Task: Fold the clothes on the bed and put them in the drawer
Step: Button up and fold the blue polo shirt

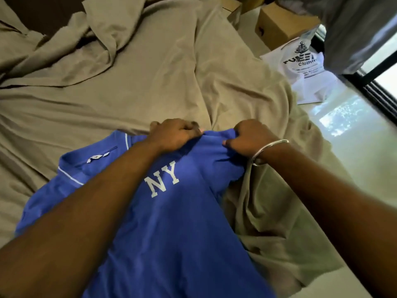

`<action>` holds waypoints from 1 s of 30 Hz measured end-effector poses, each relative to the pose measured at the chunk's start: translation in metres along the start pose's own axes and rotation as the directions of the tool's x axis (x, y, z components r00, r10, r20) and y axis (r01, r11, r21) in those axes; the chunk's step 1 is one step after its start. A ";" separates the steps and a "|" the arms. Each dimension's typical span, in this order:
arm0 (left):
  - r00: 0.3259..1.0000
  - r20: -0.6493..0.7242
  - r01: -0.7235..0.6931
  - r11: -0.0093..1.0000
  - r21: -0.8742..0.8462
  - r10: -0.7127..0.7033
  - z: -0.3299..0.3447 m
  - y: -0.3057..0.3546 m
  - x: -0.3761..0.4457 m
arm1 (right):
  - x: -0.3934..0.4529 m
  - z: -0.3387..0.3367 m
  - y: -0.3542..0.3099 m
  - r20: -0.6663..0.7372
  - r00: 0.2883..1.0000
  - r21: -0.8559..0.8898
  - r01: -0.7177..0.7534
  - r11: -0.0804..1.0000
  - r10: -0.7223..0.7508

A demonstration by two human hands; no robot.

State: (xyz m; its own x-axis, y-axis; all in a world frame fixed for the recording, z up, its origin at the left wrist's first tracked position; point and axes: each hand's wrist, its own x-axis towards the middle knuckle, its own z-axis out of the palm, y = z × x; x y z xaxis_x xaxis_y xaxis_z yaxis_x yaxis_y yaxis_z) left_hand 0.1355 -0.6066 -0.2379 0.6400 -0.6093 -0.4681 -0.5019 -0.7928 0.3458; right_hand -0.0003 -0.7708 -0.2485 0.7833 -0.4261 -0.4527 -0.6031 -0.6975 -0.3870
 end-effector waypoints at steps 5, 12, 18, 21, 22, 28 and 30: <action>0.957 0.283 0.085 0.885 -0.457 0.055 -0.016 0.020 0.000 | -0.005 0.004 -0.004 -0.277 0.961 0.573 0.151 0.806 0.017; 0.996 0.072 0.080 0.883 -0.462 -0.052 -0.013 0.020 0.021 | -0.004 -0.001 0.002 -0.449 0.892 0.760 0.349 0.548 0.055; 0.896 -0.408 -0.163 0.984 0.070 0.177 0.025 0.036 0.007 | -0.104 0.056 0.006 -0.584 0.799 0.426 0.151 0.892 0.144; 0.750 -0.152 -0.577 0.748 0.327 0.644 0.036 0.047 -0.009 | -0.176 0.105 0.008 -0.189 0.961 0.385 -0.118 0.915 0.204; 0.715 -0.008 -0.645 0.664 0.378 0.699 0.040 0.046 -0.011 | -0.196 0.117 0.009 -0.171 0.967 0.330 -0.126 0.935 0.191; 0.595 0.169 -0.767 0.492 0.411 0.786 0.046 0.042 -0.011 | -0.258 0.151 0.007 -0.574 0.818 0.169 0.084 0.982 0.029; 0.516 0.075 -0.800 0.449 0.398 0.853 0.049 0.043 -0.017 | -0.268 0.155 0.011 -0.666 0.745 0.166 0.195 0.967 -0.035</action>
State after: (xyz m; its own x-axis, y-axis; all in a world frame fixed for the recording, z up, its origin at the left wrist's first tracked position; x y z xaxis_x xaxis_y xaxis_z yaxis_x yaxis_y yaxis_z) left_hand 0.0750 -0.6299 -0.2549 -0.1419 -0.9899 -0.0076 -0.9689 0.1373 0.2057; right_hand -0.2398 -0.5746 -0.2561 0.7054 -0.6765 0.2117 -0.4555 -0.6614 -0.5959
